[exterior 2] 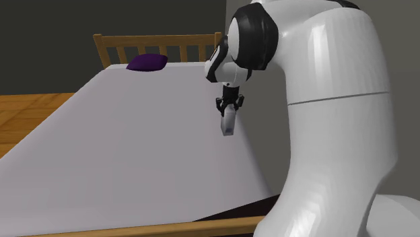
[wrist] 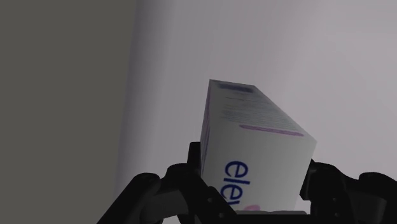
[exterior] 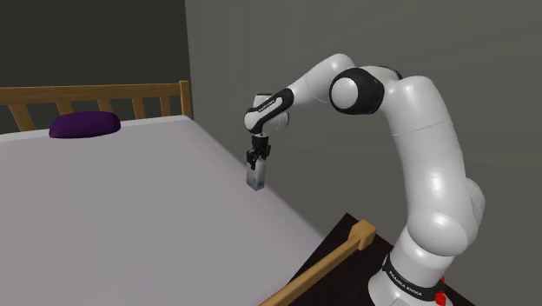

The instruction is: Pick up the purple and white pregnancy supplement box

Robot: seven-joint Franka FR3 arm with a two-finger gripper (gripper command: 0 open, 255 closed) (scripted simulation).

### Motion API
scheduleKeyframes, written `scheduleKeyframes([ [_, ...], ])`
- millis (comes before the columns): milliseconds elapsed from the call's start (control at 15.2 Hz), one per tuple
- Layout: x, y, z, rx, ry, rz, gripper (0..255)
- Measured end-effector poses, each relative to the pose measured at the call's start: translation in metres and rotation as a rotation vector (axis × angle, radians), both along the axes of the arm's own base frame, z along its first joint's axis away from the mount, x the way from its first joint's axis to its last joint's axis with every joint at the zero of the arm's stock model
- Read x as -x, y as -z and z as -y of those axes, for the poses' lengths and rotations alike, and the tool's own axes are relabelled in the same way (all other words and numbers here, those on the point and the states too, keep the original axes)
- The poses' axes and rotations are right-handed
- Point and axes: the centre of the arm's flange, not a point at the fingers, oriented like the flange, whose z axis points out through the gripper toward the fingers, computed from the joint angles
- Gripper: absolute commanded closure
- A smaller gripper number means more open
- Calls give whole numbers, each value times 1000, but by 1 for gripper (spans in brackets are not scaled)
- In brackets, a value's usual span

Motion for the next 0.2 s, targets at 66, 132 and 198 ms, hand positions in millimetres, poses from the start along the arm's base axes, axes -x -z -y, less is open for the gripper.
scheduleKeyframes([
  [66, 1, -5, 0, 0, 0, 0, 255],
  [132, 0, -11, 0, 0, 0, 0, 255],
  [198, 0, -14, 0, 0, 0, 0, 255],
])
